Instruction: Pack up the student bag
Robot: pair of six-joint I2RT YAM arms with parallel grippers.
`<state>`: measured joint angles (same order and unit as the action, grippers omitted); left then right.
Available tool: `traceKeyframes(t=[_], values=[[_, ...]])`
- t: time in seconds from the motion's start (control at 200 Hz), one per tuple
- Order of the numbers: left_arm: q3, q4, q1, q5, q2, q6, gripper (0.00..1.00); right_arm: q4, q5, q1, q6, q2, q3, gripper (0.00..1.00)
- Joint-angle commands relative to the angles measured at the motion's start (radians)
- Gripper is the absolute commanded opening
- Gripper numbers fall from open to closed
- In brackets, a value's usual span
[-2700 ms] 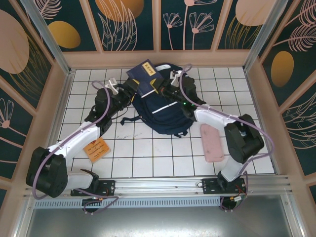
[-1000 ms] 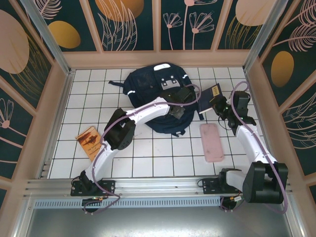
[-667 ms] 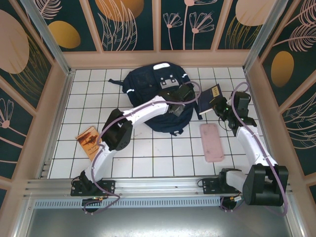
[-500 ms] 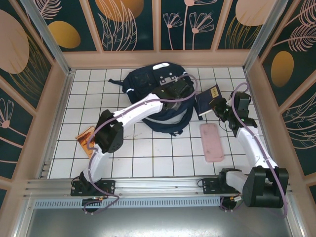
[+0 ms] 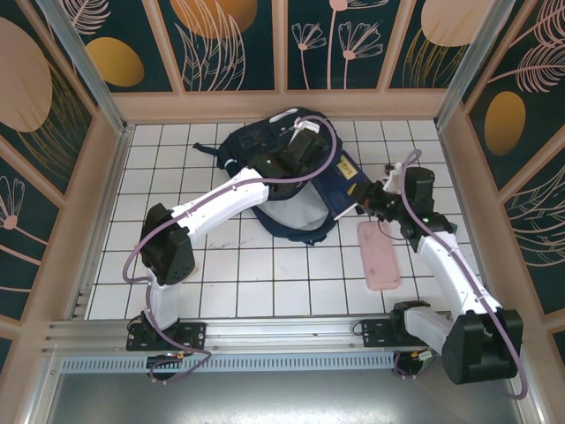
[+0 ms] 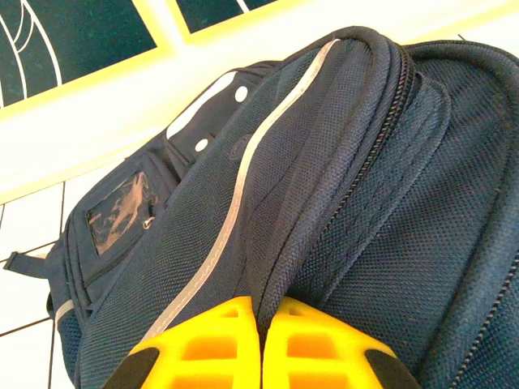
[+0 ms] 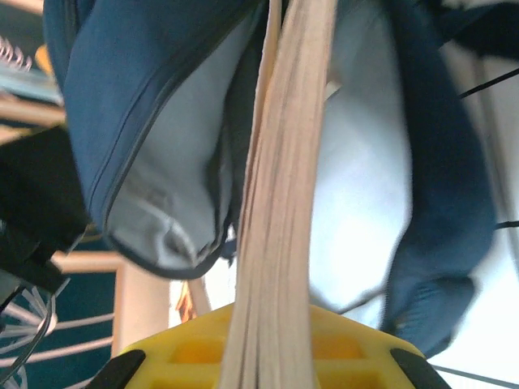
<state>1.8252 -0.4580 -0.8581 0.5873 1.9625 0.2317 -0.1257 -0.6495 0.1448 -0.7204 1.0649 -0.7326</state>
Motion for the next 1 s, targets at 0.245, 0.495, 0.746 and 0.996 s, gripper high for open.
traceKeyframes(t=[0.245, 0.495, 0.746, 0.996], values=[[-0.064, 0.189, 0.000, 0.102, -0.202, 0.086, 0.00, 0.469, 0.137, 0.205, -0.190, 0.241, -0.013, 0.16], [-0.134, 0.231, -0.001, 0.073, -0.319, 0.114, 0.00, 0.767, 0.311, 0.321, -0.270, 0.440, -0.064, 0.17], [-0.135, 0.205, -0.001, 0.069, -0.325, 0.121, 0.00, 0.964, 0.351, 0.360, -0.370, 0.593, -0.111, 0.16], [-0.167, 0.215, 0.000, 0.074, -0.342, 0.118, 0.00, 1.013, 0.410, 0.360, -0.379, 0.491, -0.025, 0.16]])
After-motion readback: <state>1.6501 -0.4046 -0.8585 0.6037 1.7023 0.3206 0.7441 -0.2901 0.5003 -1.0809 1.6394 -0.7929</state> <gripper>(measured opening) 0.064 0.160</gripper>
